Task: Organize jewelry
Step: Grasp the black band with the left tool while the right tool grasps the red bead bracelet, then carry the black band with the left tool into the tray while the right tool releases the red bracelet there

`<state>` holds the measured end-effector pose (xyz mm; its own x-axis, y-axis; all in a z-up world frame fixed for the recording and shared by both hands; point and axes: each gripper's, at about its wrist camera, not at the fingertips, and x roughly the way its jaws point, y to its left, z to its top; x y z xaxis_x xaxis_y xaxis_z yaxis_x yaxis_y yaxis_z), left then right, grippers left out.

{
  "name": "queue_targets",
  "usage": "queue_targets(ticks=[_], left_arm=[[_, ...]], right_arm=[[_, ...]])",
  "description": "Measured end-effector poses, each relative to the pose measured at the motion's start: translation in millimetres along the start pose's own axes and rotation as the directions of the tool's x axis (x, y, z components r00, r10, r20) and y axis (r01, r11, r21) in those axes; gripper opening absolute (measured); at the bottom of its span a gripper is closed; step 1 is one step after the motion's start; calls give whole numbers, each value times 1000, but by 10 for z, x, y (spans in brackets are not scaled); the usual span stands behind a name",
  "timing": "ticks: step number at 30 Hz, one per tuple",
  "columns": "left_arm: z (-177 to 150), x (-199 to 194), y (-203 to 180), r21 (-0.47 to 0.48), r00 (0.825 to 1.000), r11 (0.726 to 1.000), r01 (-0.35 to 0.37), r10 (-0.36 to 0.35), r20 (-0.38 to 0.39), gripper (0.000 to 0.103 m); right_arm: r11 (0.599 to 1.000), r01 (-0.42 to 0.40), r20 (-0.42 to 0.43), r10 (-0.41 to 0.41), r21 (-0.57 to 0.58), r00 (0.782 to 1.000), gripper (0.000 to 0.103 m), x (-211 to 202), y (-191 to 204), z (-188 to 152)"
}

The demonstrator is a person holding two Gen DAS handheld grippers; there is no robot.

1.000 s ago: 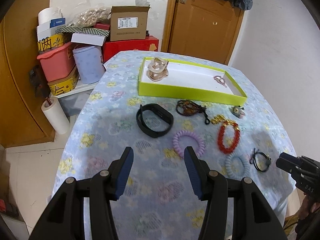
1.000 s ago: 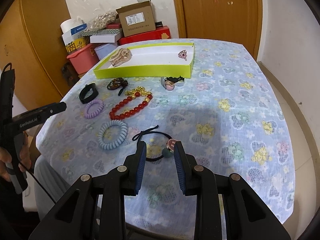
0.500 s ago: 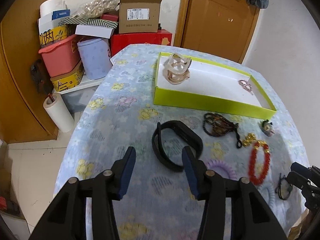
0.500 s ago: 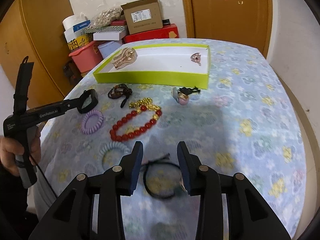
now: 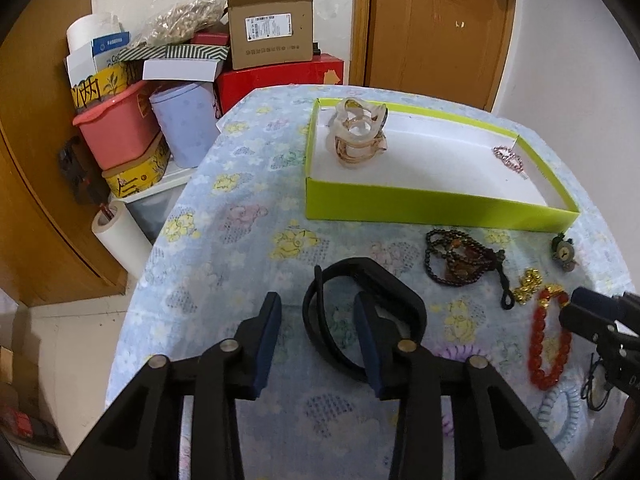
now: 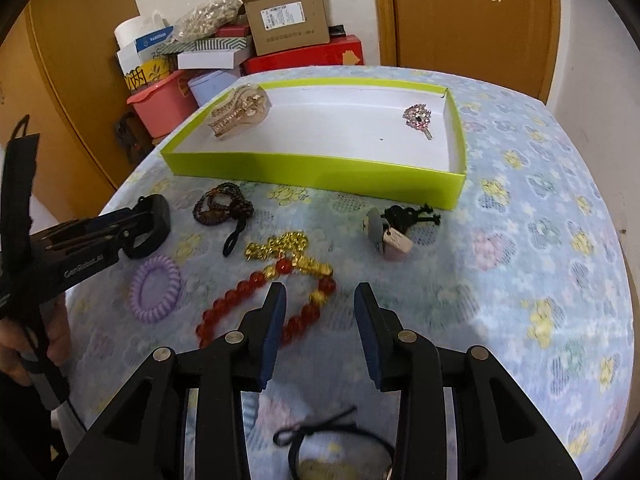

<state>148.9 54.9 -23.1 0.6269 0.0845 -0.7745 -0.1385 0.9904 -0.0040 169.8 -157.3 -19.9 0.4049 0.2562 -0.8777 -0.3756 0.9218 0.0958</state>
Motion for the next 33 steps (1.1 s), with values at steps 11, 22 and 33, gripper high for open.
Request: queue_targets(ticks=[11, 22, 33], left_arm=[[54, 43, -46, 28, 1000, 1000, 11, -11, 2, 25], [-14, -21, -73, 64, 999, 997, 38, -38, 3, 10], [-121, -251, -114, 73, 997, 995, 71, -72, 19, 10]], right_arm=[[983, 24, -5, -25, -183, 1000, 32, 101, 137, 73], [987, 0, -4, 0, -163, 1000, 10, -2, 135, -58], [992, 0, 69, 9, -127, 998, 10, -361, 85, -80]])
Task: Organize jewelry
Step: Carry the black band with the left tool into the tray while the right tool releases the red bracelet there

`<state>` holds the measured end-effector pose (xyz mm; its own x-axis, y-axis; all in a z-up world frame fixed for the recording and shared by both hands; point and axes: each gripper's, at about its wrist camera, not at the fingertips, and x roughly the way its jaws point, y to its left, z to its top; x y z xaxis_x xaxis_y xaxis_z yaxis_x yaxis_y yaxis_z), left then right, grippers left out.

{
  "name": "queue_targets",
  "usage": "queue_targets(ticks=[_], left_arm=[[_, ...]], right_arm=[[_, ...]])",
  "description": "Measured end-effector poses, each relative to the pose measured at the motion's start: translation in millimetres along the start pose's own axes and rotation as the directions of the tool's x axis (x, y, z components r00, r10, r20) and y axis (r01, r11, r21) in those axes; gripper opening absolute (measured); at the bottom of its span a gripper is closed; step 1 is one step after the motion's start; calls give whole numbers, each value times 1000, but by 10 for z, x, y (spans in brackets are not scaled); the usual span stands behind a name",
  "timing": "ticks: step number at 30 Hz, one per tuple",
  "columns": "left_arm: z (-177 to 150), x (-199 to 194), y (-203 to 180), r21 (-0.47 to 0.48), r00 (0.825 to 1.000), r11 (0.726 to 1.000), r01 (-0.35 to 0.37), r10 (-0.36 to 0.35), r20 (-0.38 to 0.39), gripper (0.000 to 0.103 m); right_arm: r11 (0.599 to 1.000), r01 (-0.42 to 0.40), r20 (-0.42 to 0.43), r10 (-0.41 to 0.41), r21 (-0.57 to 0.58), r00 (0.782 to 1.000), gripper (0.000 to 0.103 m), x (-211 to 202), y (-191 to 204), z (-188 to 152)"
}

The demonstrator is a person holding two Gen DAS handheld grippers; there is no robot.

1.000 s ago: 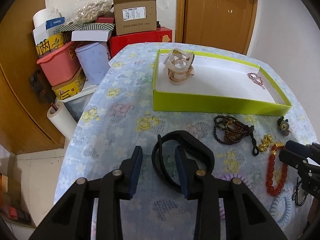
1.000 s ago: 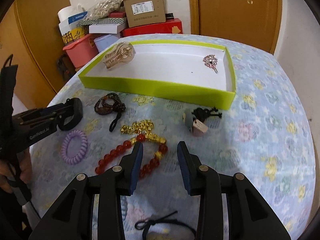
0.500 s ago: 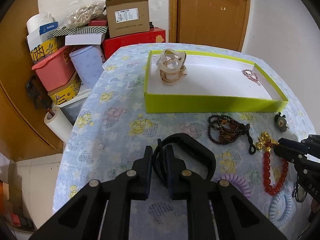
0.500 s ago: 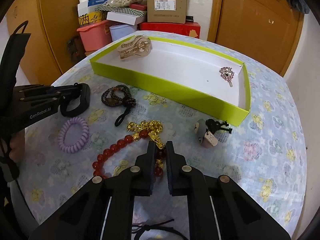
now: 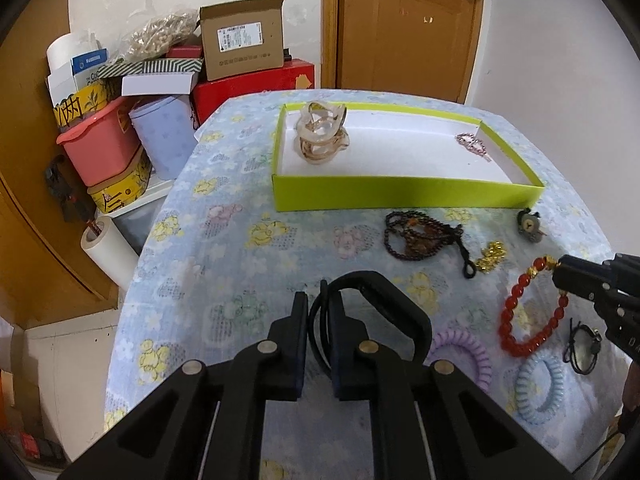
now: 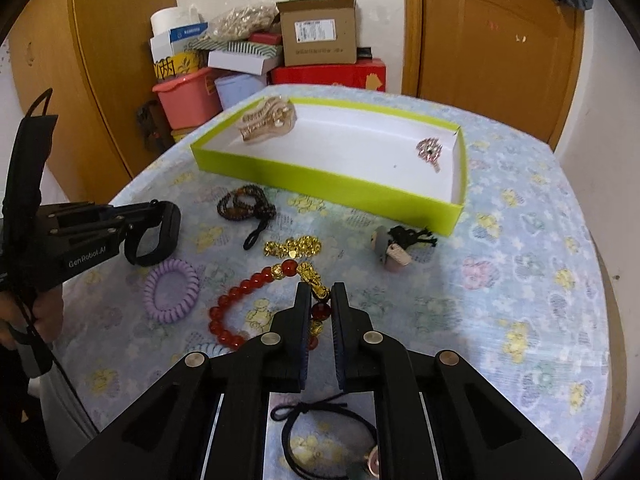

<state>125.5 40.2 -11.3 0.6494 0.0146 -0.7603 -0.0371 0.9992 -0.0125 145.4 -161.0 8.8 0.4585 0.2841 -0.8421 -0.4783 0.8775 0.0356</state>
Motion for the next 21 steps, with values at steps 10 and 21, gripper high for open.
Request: queue_targets(ticks=[10, 21], left_arm=[[54, -377, -50, 7, 998, 1000, 27, -28, 62, 10], [79, -775, -162, 30, 991, 998, 62, -65, 118, 10]], right_arm=[[1000, 20, 73, -20, -9, 997, 10, -345, 49, 60], [1000, 25, 143, -24, -9, 989, 10, -732, 56, 101]])
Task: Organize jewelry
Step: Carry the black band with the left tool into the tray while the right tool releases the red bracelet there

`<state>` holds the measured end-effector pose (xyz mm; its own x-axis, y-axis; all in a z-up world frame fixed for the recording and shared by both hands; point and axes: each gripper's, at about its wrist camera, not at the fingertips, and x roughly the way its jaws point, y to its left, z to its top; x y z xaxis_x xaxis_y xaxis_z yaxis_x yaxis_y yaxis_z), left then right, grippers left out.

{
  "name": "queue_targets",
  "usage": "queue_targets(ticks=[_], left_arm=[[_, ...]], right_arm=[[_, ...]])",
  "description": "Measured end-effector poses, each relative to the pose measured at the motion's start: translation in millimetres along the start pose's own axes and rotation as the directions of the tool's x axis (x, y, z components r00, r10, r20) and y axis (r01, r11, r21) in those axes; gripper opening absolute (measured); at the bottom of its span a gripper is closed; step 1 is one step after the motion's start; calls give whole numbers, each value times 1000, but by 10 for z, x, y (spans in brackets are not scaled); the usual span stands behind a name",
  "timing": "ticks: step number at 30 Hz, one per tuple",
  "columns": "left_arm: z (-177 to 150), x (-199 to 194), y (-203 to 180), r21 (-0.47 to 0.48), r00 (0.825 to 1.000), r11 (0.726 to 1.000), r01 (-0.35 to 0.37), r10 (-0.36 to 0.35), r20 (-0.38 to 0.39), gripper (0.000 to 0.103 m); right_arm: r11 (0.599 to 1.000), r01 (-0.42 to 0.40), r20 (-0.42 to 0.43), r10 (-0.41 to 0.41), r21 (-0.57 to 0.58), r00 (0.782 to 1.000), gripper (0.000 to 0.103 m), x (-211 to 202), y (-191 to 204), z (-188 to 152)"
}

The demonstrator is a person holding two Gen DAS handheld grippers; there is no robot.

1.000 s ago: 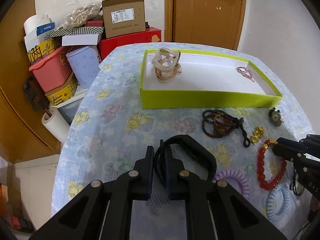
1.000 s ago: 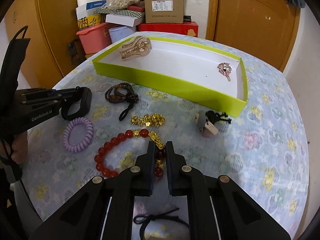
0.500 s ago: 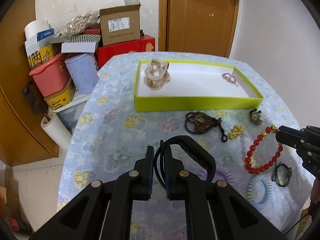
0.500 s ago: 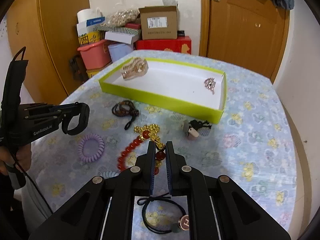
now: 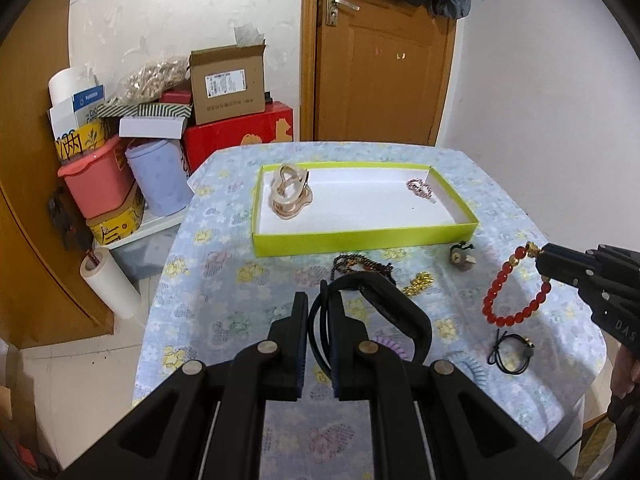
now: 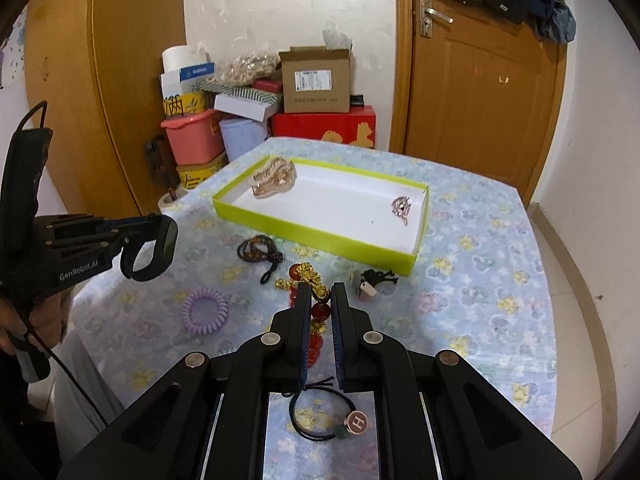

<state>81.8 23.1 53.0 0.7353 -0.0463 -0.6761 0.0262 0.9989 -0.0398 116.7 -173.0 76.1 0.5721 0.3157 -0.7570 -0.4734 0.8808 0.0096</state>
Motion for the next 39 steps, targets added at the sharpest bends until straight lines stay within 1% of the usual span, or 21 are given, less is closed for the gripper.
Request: queue_targets(ticks=[6, 12, 19, 24, 31, 39], left_arm=[[12, -128, -26, 8, 1000, 1000, 2, -2, 16, 10], [85, -160, -49, 25, 1000, 1000, 0, -1, 22, 10], [343, -141, -74, 54, 999, 999, -6, 4, 35, 10], [525, -109, -88, 74, 998, 997, -13, 9, 57, 10], [695, 126, -35, 76, 999, 997, -18, 15, 41, 10], [868, 535, 20, 63, 1000, 998, -23, 22, 12, 10]], right_arm=[[1000, -7, 27, 8, -13, 1000, 10, -128, 14, 67], [999, -6, 56, 8, -34, 998, 10, -214, 14, 195], [999, 9, 81, -5, -51, 997, 10, -226, -31, 411], [998, 19, 79, -15, -53, 997, 10, -143, -96, 522], [999, 21, 67, -19, -40, 998, 10, 46, -217, 643], [999, 27, 48, -25, -33, 999, 10, 376, -346, 806]])
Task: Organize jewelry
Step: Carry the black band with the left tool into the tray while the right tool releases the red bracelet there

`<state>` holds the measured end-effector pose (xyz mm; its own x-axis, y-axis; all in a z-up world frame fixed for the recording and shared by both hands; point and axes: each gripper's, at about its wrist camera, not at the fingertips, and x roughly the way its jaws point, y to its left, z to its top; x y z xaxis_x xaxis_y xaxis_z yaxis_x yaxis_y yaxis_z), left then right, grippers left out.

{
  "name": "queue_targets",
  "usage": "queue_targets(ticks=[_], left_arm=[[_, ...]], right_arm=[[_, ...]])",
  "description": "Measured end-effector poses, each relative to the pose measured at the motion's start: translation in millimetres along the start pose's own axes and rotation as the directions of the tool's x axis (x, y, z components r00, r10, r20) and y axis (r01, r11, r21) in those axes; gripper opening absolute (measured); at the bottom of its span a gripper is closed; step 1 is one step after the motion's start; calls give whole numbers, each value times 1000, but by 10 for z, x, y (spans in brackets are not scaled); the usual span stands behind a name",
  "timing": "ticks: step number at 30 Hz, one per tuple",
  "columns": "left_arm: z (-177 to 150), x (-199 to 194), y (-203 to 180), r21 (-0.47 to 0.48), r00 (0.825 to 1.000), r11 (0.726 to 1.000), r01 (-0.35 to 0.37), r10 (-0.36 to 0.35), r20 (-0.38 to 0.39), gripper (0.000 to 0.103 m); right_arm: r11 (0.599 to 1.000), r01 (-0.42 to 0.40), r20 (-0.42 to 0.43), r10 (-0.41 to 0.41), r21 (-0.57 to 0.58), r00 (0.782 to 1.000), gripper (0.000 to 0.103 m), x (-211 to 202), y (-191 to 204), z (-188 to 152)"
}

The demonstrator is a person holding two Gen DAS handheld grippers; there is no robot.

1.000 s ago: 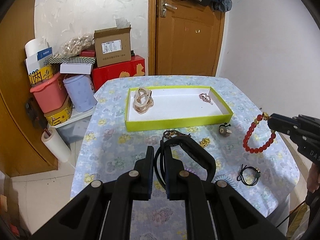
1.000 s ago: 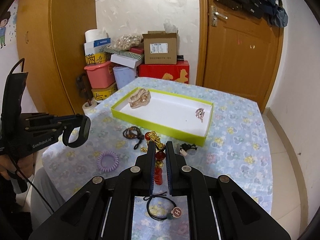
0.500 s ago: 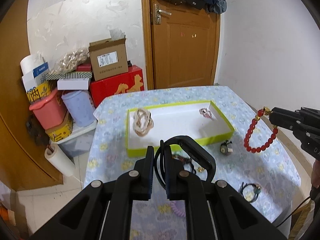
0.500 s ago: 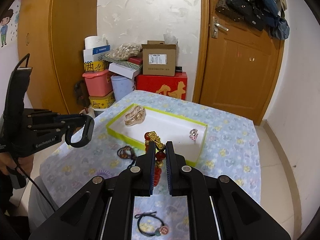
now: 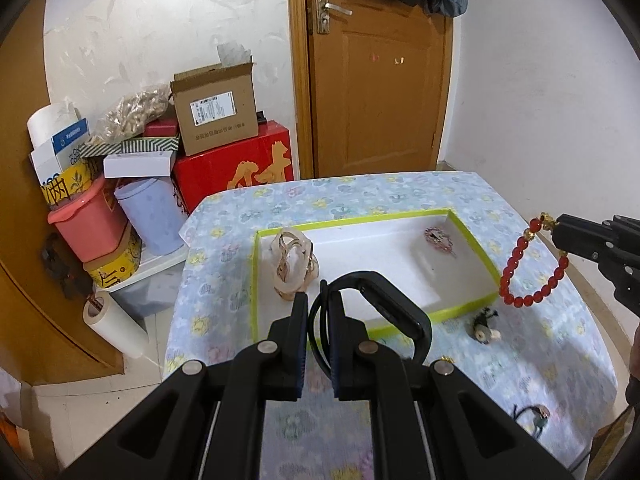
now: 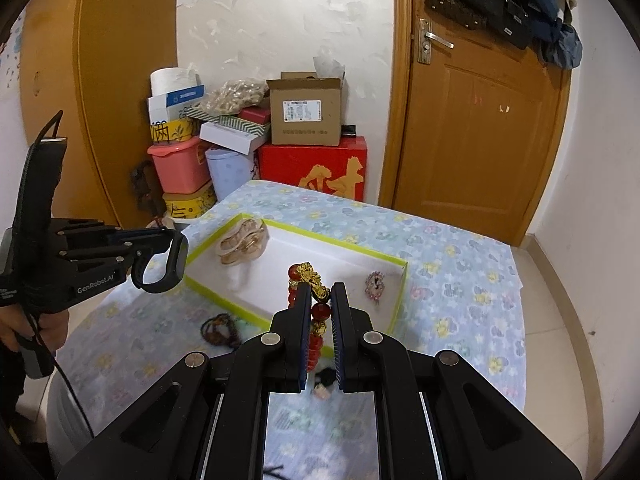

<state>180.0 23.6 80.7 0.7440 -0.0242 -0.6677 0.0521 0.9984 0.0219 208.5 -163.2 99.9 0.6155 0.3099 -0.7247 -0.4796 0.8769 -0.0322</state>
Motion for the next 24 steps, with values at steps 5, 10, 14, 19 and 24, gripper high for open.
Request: queue_targets(ticks=[5, 10, 14, 19, 24], left_arm=[[79, 274, 24, 1, 1000, 1000, 2, -1, -20, 10], [83, 535, 68, -9, 999, 1000, 3, -3, -53, 10], [33, 717, 118, -15, 997, 1000, 8, -9, -82, 10], [-69, 884, 167, -24, 993, 1000, 9, -12, -119, 10], [-85, 967, 184, -34, 992, 999, 12, -17, -126, 10]], right_arm=[[1000, -1, -22, 1, 11, 1000, 10, 251, -80, 36], [1000, -4, -55, 6, 29, 998, 10, 508, -159, 7], [999, -5, -88, 8, 43, 996, 10, 699, -219, -47], [998, -4, -127, 12, 60, 992, 10, 898, -305, -136], [998, 2, -161, 8, 66, 987, 10, 1057, -356, -203]])
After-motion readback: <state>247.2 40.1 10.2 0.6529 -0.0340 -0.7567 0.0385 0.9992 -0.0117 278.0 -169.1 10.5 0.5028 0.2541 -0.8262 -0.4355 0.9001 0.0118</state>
